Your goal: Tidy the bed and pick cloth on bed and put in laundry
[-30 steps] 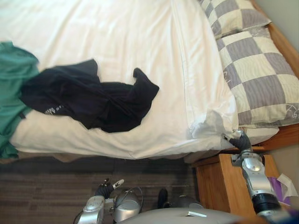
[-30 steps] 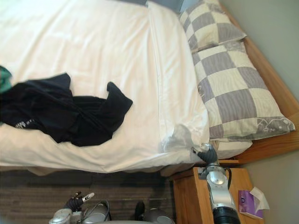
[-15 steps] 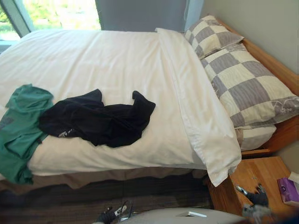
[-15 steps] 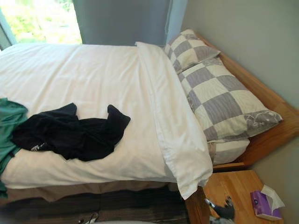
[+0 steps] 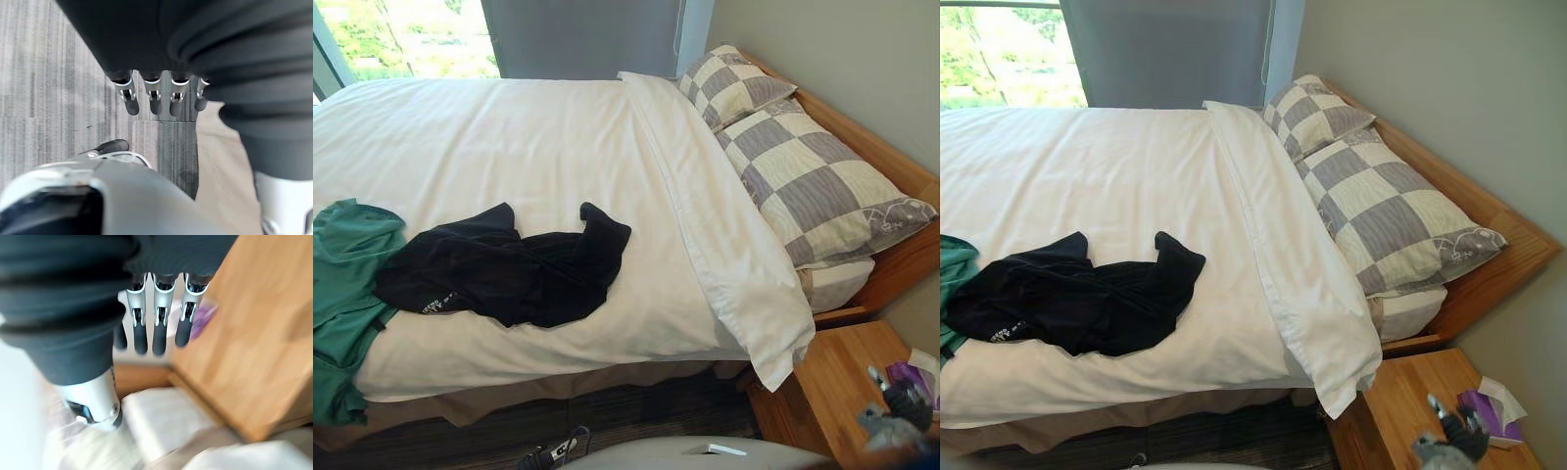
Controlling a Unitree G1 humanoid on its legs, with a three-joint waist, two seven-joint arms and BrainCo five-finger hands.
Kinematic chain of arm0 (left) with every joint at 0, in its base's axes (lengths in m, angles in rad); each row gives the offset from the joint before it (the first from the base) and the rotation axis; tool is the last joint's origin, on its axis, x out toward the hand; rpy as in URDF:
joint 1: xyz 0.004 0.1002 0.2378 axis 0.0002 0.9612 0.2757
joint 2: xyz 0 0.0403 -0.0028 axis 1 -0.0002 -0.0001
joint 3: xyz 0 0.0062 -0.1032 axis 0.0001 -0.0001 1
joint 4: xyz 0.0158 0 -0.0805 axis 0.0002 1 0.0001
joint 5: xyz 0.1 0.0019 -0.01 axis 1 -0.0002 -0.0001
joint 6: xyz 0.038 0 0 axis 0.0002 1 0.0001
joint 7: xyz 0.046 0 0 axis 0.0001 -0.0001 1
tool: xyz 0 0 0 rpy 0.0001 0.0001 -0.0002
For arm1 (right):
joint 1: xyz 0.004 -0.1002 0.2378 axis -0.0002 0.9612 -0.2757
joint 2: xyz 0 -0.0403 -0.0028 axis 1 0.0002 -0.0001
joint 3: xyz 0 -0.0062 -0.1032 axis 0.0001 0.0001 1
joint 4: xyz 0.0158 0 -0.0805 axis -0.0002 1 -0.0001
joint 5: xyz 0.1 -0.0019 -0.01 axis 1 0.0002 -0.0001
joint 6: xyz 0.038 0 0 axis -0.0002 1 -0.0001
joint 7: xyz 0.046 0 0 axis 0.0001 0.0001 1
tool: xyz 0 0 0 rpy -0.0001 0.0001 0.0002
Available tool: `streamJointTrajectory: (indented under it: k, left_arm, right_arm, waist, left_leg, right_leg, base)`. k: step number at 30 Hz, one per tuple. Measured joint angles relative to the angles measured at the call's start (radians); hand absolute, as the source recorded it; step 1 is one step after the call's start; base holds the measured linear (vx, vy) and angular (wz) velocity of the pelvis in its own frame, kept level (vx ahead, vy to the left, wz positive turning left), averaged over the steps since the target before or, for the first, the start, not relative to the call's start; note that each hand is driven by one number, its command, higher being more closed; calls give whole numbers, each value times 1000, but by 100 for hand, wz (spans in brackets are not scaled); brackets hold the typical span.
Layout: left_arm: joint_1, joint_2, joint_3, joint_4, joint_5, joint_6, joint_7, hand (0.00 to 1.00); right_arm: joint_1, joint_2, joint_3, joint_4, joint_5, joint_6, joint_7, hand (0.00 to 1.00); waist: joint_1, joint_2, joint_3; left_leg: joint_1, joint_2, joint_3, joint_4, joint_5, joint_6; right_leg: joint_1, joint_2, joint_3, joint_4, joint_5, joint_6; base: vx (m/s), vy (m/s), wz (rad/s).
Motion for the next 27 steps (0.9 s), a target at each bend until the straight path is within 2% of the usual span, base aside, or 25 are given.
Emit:
streamJointTrajectory:
  k: [5,9,10,11,16,20,24,27]
  left_arm:
    - [4,-2,-37,-2,-10,33,15,0]
    - [4,-12,-37,-22,-26,52,18,0]
    - [3,-12,-37,-25,-31,54,18,0]
    - [1,-12,-37,-37,-31,67,18,0]
    - [-1,-6,-33,-82,-32,95,20,0]
    - [-50,-4,-35,-105,-40,114,42,0]
    - [-176,32,-36,-128,-80,113,62,0]
    - [-280,34,-45,-141,-129,86,74,0]
  right_arm:
    - [-86,0,5,-92,180,25,40,100]
    - [-127,0,42,-137,342,76,107,100]
    - [-133,1,59,-147,373,84,117,100]
    - [-137,2,72,-159,402,91,123,100]
    - [-189,11,123,-172,551,110,119,100]
    - [-309,10,156,-201,626,99,77,100]
    - [-539,-13,168,-205,690,51,15,100]
    - [-694,-83,164,-209,727,19,-19,100]
  waist:
    - [1,8,5]
    - [14,16,30]
    - [18,11,34]
    - [25,16,36]
    - [40,0,68]
    - [58,12,120]
    - [87,-11,216]
    - [99,9,294]
  left_leg:
    - [0,-2,-18,1,2,4]
    - [20,0,-25,6,2,4]
    - [20,2,-26,13,-1,4]
    - [18,6,-28,29,-10,3]
    - [-62,52,-55,191,-95,-4]
    - [-203,129,-91,384,-157,0]
    - [-405,167,-126,505,-177,-1]
    - [-530,193,-128,553,-174,-3]
  right_leg:
    - [7,-2,-10,0,-2,1]
    - [30,-2,-10,3,-2,2]
    - [32,-2,-10,4,-2,2]
    - [37,-2,-10,6,-2,2]
    - [36,8,-5,25,4,-1]
    - [-11,52,2,21,46,-26]
    - [-138,75,2,16,45,-38]
    - [-249,82,-24,40,46,-51]
  base:
    - [-19,-24,8]
    - [-11,-19,7]
    - [-21,-25,3]
    - [-51,-35,6]
    - [-32,-39,17]
    - [-49,-50,15]
    - [-128,-45,17]
    - [-140,-40,22]
